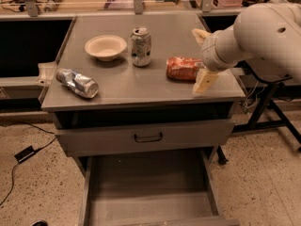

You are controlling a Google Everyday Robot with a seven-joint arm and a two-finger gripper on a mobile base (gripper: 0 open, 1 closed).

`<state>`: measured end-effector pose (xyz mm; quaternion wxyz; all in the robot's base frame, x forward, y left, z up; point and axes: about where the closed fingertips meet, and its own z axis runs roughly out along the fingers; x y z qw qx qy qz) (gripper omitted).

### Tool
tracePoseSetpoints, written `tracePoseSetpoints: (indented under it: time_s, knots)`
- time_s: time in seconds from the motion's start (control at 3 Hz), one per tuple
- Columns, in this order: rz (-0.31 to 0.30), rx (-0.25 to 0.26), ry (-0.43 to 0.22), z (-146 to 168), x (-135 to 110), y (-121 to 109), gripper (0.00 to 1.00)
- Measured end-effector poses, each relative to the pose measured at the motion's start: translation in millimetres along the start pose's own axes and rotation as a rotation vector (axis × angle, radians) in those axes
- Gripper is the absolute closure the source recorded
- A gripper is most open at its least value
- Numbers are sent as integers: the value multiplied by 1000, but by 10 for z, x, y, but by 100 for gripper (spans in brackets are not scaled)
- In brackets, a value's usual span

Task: Pick coke can from middle drawer and place on counter

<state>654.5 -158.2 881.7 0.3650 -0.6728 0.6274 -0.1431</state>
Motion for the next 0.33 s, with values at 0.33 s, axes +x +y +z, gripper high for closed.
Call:
tracePoseSetpoints:
  time_s: [0.33]
  knots:
    - [49, 43, 6, -211, 118, -87, 0]
